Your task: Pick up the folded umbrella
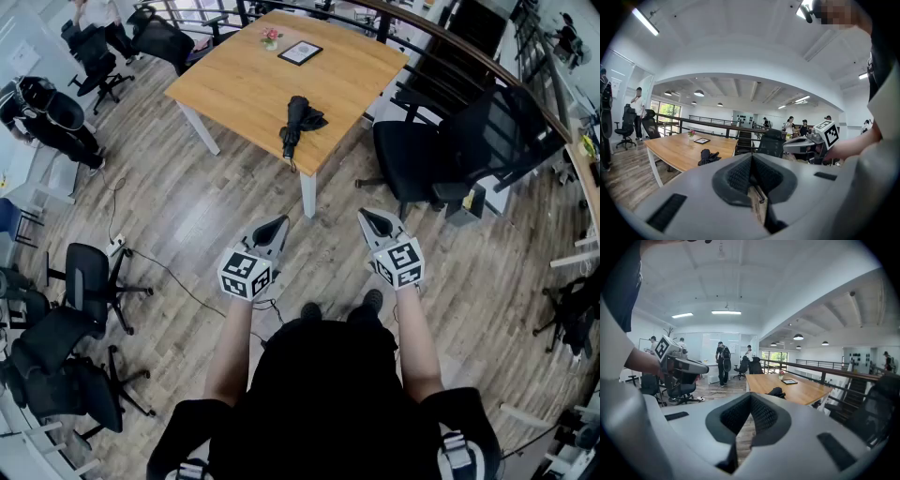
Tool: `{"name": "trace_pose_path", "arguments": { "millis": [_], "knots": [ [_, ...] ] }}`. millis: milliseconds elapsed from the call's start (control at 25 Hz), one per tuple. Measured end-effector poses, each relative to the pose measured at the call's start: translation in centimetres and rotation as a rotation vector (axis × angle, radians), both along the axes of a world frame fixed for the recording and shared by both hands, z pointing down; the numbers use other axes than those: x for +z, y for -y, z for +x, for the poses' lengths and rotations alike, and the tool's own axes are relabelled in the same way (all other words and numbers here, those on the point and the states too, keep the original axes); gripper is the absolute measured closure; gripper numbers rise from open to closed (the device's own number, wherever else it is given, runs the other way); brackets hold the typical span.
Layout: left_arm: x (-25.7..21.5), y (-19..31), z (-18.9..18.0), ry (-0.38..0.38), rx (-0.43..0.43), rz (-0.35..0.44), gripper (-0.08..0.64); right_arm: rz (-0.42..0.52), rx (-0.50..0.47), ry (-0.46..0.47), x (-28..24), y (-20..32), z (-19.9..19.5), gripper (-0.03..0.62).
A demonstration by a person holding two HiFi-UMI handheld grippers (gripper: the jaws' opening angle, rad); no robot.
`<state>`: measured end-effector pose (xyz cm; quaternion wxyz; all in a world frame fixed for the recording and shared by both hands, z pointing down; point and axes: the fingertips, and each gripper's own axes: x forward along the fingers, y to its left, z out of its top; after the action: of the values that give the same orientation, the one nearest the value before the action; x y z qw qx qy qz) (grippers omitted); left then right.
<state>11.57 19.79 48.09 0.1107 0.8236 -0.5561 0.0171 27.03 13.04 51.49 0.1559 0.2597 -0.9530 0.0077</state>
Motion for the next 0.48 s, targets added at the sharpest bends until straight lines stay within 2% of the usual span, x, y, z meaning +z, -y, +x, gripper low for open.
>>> {"name": "trace_pose_path", "arguments": {
  "millis": [160, 480],
  "knots": [
    [-0.4, -0.5, -1.1, -0.007, -0.018, 0.022, 0.538, -0.003, -0.001, 0.007, 0.9, -0.4, -0.3, 0.584],
    [-0.5, -1.9, -1.7, 0.011, 0.002, 0.027, 0.538, -0.007, 0.006, -0.001, 1.0, -1.9, -1.3, 0.584]
  ]
}}
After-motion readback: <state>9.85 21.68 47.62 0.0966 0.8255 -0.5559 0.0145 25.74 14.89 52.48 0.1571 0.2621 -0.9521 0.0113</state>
